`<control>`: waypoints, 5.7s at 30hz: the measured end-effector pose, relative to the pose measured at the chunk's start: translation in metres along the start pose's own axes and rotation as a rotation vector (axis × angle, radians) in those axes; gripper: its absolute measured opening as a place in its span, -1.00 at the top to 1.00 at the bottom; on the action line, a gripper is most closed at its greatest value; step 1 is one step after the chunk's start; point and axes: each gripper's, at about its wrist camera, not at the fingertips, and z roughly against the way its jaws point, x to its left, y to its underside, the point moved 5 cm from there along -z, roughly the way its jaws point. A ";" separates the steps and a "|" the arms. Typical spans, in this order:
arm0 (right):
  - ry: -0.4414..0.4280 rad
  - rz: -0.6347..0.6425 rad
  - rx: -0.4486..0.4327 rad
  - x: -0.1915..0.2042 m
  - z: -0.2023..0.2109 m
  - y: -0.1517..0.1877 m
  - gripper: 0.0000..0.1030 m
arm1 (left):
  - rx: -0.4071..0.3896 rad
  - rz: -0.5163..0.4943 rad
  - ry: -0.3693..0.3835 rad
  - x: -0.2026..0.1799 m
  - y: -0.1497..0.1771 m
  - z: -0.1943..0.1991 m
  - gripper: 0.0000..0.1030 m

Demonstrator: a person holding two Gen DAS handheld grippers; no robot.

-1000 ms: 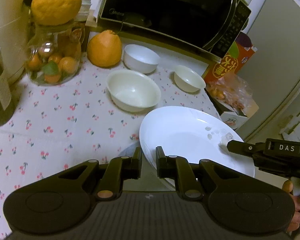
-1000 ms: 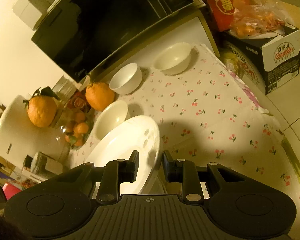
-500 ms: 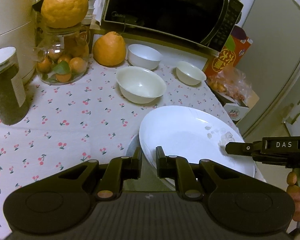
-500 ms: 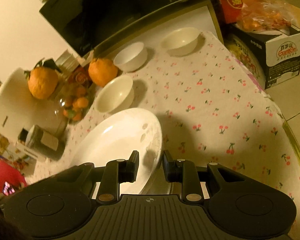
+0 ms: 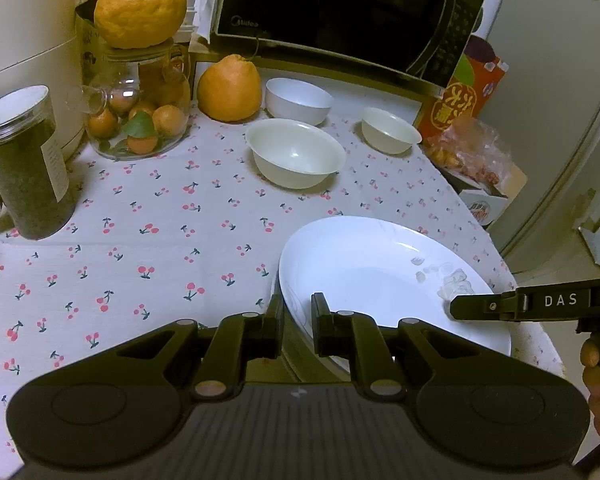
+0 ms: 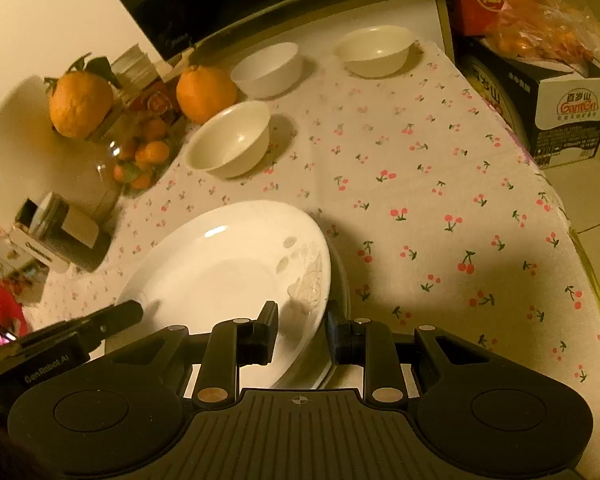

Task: Organize plates and bowls
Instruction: 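Lift the white plate with both grippers and carry it over the blue plate stack, then lower the white plate onto the stack and open both grippers, then move both grippers to the rim of the large white bowl, then close both grippers on the large white bowl rim and lift it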

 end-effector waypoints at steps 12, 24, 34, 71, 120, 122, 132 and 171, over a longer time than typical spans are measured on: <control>0.044 0.087 0.009 0.010 -0.005 0.003 0.52 | 0.017 -0.013 -0.023 0.003 0.005 -0.003 0.76; 0.087 0.176 0.006 0.018 -0.005 0.004 0.52 | 0.022 -0.075 -0.062 -0.001 0.007 -0.005 0.77; 0.112 0.238 0.023 0.024 -0.001 0.004 0.52 | 0.029 -0.175 -0.117 -0.010 0.008 -0.005 0.76; 0.148 0.171 -0.020 0.015 0.019 -0.046 -0.68 | 0.088 0.005 -0.027 -0.021 -0.032 -0.005 -0.99; -0.088 -0.272 -0.182 -0.032 -0.095 -0.238 -0.85 | -0.022 -0.008 -0.110 -0.010 -0.187 -0.140 -0.70; -0.126 -0.293 -0.190 -0.032 -0.105 -0.241 -0.84 | -0.031 0.005 -0.109 -0.007 -0.194 -0.148 -0.63; -0.245 -0.374 -0.225 -0.023 -0.148 -0.248 -0.38 | -0.049 0.023 -0.132 -0.008 -0.205 -0.180 0.01; -0.227 -0.414 -0.194 -0.020 -0.168 -0.246 0.49 | -0.051 0.163 -0.094 0.005 -0.210 -0.197 0.66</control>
